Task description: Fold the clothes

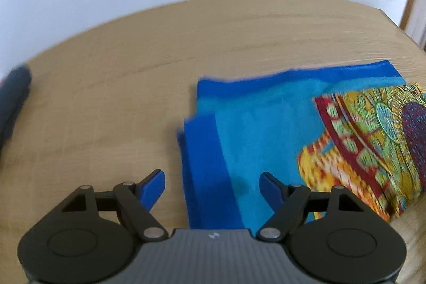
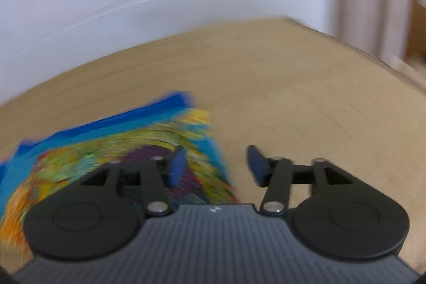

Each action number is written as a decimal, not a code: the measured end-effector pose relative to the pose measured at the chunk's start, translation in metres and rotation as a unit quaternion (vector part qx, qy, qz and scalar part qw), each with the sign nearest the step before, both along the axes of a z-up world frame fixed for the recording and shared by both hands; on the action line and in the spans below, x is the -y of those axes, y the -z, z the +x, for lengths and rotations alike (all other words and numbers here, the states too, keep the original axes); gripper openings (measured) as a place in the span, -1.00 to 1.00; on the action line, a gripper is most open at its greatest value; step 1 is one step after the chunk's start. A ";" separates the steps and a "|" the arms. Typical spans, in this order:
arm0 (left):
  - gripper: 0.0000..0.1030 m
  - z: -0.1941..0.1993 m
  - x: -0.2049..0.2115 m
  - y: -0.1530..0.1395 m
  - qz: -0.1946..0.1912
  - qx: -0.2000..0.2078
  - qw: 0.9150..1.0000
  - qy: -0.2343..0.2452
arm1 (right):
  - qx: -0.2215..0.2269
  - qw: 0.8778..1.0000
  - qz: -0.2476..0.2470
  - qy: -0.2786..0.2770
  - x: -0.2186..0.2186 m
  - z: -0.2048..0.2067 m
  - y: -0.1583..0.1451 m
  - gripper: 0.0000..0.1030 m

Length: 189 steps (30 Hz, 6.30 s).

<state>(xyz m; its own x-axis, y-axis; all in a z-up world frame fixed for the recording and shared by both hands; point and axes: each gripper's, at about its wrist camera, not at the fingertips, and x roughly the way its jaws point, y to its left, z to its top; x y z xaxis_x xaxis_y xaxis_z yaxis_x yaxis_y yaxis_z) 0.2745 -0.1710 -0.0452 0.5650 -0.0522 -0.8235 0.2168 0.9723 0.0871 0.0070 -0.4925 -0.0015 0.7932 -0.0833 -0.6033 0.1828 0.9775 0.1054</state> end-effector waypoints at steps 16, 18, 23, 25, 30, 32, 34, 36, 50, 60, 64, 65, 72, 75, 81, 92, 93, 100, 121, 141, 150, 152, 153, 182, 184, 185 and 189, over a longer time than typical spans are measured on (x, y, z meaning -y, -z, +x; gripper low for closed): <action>0.30 0.031 0.011 0.018 -0.020 0.022 0.999 -0.043 | 0.003 0.998 0.006 -0.065 0.011 0.080 0.038 -0.50; -0.58 0.029 0.015 0.016 -0.023 0.035 0.998 -0.045 | 0.016 0.998 0.000 -0.061 0.011 0.078 0.037 -0.71; -0.94 0.020 0.010 -0.006 -0.082 0.067 0.992 -0.065 | 0.056 0.997 0.008 -0.044 0.013 0.067 0.024 -0.87; -0.94 0.019 0.006 -0.017 -0.102 0.080 0.989 -0.071 | 0.080 0.996 0.014 -0.040 0.012 0.061 0.013 -0.87; -0.94 0.027 0.004 -0.034 -0.127 0.094 0.985 -0.073 | 0.120 0.992 0.017 -0.043 0.015 0.062 -0.010 -0.89; -0.94 0.030 0.002 -0.041 -0.137 0.099 0.983 -0.073 | 0.130 0.990 0.018 -0.046 0.017 0.067 -0.016 -0.89; -0.93 0.036 0.004 -0.038 -0.124 0.089 0.986 -0.068 | 0.112 0.992 0.026 -0.061 0.021 0.075 -0.017 -0.88; -0.79 0.039 0.006 -0.030 -0.111 0.064 0.990 -0.056 | 0.068 0.993 0.047 -0.084 0.029 0.079 -0.015 -0.82; 0.44 0.049 0.034 0.003 -0.038 0.029 0.998 -0.031 | -0.024 0.996 0.027 -0.081 0.033 0.090 0.028 0.02; -0.92 0.022 0.032 -0.020 -0.094 0.071 0.992 -0.045 | 0.033 0.993 0.068 -0.088 0.030 0.078 0.029 -0.83; -0.92 0.025 0.022 -0.055 -0.115 0.115 0.985 -0.060 | 0.094 0.987 0.091 -0.089 0.032 0.069 -0.003 -0.83; -0.92 0.029 0.021 -0.059 -0.112 0.124 0.984 -0.062 | 0.108 0.986 0.088 -0.095 0.031 0.071 -0.010 -0.83; -0.91 0.086 0.027 -0.050 -0.073 0.135 0.985 -0.075 | 0.134 0.984 0.059 -0.102 0.030 0.121 -0.018 -0.83; -0.78 0.113 0.033 -0.014 -0.041 0.089 0.991 -0.087 | 0.095 0.991 0.031 -0.095 0.029 0.155 0.014 -0.81; -0.22 0.115 0.027 0.009 -0.026 0.048 0.993 -0.108 | 0.031 0.998 -0.002 -0.059 0.031 0.176 0.055 -0.29; 0.34 0.019 0.008 -0.012 -0.051 0.032 0.995 -0.074 | 0.019 0.993 0.103 -0.044 0.081 0.068 0.024 0.30; 0.34 0.013 0.010 -0.008 -0.055 0.025 0.996 -0.070 | 0.010 0.993 0.112 -0.045 0.083 0.058 0.025 0.30; 0.32 -0.031 0.023 0.015 -0.082 -0.022 0.995 -0.045 | -0.027 0.979 0.198 -0.030 0.067 0.015 0.044 0.31; -0.64 -0.059 -0.025 -0.019 -0.034 0.021 0.995 -0.094 | -0.035 0.980 0.196 -0.009 0.072 0.019 0.025 -0.25; 0.08 -0.036 0.130 0.017 0.186 0.090 0.942 0.264 | 0.015 0.971 0.239 -0.006 0.044 0.076 0.050 -0.68; 0.08 -0.014 0.120 -0.007 0.053 0.048 0.987 0.144 | 0.136 0.841 0.522 0.045 0.094 0.068 0.054 -0.72; 0.08 -0.014 0.116 -0.016 0.030 0.055 0.991 0.119 | 0.164 0.826 0.538 0.045 0.106 0.065 0.038 -0.72; 0.09 -0.015 0.115 -0.021 0.021 0.059 0.992 0.110 | 0.179 0.821 0.541 0.044 0.113 0.063 0.028 -0.72; 0.16 -0.142 -0.063 -0.022 -0.058 0.040 0.989 -0.133 | -0.054 0.925 0.061 -0.372 -0.277 0.069 0.025 -0.34; 0.17 -0.146 -0.073 -0.023 -0.058 0.043 0.987 -0.141 | -0.029 0.911 0.052 -0.408 -0.294 0.063 0.021 0.06; 0.17 -0.146 -0.076 -0.025 -0.059 0.046 0.987 -0.142 | -0.018 0.906 0.053 -0.420 -0.289 0.064 0.013 0.13; 0.17 -0.142 -0.086 -0.039 -0.076 0.063 0.985 -0.139 | 0.007 0.903 0.055 -0.427 -0.261 0.041 -0.009 0.25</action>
